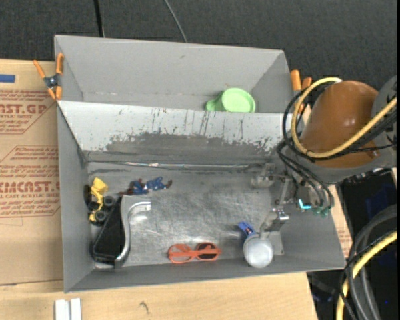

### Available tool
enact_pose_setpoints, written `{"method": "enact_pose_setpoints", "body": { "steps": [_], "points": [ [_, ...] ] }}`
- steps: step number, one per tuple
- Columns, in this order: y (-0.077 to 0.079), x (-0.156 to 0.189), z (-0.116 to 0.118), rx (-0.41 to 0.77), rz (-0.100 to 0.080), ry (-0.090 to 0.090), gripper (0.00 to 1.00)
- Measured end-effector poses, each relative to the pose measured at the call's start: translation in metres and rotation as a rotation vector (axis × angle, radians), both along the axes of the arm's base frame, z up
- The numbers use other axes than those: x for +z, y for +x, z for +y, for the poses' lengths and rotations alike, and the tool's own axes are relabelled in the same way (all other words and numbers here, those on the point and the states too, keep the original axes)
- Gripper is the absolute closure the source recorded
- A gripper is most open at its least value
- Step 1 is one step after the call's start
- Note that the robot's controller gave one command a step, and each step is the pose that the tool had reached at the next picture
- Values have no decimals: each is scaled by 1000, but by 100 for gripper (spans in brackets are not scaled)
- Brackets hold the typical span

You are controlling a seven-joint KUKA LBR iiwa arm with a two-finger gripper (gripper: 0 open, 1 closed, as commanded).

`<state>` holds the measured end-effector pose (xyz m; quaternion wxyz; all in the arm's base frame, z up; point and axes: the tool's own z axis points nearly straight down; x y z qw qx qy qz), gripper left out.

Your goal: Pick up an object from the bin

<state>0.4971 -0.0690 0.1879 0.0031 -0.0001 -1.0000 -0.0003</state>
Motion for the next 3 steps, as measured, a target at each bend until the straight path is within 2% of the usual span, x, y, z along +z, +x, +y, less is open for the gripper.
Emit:
{"method": "enact_pose_setpoints", "body": {
  "steps": [1, 2, 3],
  "points": [
    [2, 4, 0, 1, -7, -1, 0],
    [0, -35, -1, -127, -17, 0, 0],
    [-13, -59, 1, -203, -2, 0, 0]
  ]
}}
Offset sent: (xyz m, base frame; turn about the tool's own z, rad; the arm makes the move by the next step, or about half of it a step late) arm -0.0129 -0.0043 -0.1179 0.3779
